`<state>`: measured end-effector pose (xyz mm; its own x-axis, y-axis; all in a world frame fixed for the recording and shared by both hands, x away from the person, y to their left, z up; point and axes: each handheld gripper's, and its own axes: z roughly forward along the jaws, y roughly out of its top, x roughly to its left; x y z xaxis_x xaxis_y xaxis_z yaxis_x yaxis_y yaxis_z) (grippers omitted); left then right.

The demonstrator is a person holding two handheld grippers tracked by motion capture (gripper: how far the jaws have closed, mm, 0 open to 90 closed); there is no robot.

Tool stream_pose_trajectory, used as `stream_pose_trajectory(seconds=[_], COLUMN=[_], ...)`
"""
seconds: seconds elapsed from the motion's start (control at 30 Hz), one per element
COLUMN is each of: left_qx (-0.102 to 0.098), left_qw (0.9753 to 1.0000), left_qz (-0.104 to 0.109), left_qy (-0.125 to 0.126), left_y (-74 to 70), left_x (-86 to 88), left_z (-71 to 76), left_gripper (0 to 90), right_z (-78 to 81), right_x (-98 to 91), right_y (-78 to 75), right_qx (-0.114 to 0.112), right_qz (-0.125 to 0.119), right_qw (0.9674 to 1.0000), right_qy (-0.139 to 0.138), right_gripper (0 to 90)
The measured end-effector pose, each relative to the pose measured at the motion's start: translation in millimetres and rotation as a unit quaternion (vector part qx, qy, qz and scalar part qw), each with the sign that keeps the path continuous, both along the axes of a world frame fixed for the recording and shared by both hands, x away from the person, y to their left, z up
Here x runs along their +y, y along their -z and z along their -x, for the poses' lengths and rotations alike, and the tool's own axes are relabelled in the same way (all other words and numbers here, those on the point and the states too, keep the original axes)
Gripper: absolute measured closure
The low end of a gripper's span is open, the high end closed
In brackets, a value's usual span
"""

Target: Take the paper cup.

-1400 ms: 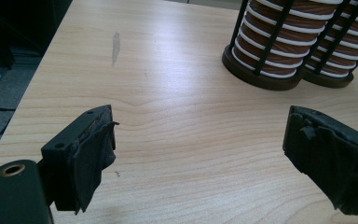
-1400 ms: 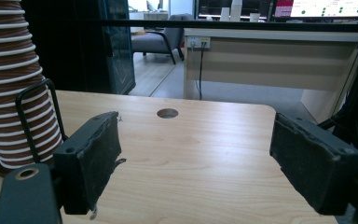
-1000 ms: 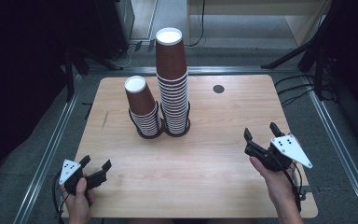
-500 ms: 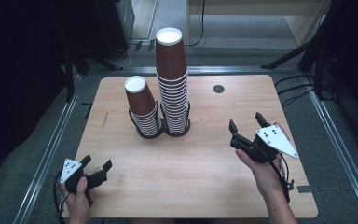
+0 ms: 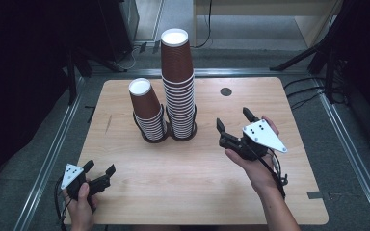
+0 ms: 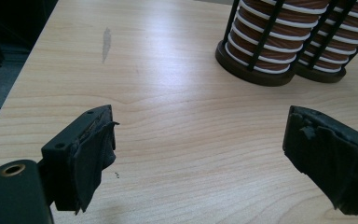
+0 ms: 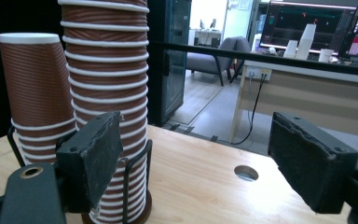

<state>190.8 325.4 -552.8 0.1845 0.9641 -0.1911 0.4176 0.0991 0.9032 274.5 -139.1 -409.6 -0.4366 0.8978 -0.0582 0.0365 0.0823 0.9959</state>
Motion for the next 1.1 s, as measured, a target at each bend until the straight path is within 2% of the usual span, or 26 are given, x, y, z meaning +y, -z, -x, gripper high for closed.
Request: stream_pose_trajectory(seconds=[0.27, 0.43, 0.57, 0.77, 0.87, 0.97, 1.1], left_qx=[0.001, 0.000, 0.000, 0.001, 0.003, 0.001, 0.000], left_qw=[1.0000, 1.0000, 1.0000, 1.0000, 1.0000, 1.0000, 0.9999], left_qz=[0.000, 0.001, 0.001, 0.001, -0.002, 0.006, 0.014], left_qy=[0.002, 0.004, 0.004, 0.000, -0.003, 0.004, 0.004], left_y=[0.0, -0.2, -0.3, -0.5, -0.5, -0.9, -0.7], left_x=[-0.1, -0.2, -0.4, 0.1, -0.3, 0.8, 1.9], left_z=[-0.3, -0.3, -0.1, -0.3, -0.5, 0.2, 0.1], left_gripper=[9.3, 9.3, 9.3, 9.3, 9.3, 9.3, 9.3], right_z=[-5.3, -7.1, -11.0, -15.6, -18.5, -19.9, -20.5], right_x=[16.2, 24.1, 32.6, 43.1, 50.1, 53.1, 58.0], right_y=[-7.9, -9.7, -11.9, -14.9, -16.1, -17.2, -21.2], right_qx=[-0.001, -0.005, 0.000, -0.007, -0.004, -0.005, -0.008], right_qz=[-0.007, -0.007, -0.015, -0.024, -0.021, -0.020, -0.033], right_qw=[0.9998, 0.9999, 0.9997, 0.9994, 0.9994, 0.9994, 0.9985], right_qy=[-0.018, -0.010, -0.020, -0.026, -0.026, -0.028, -0.043], right_gripper=[17.5, 17.5, 19.3, 19.5, 18.2, 17.5, 14.9])
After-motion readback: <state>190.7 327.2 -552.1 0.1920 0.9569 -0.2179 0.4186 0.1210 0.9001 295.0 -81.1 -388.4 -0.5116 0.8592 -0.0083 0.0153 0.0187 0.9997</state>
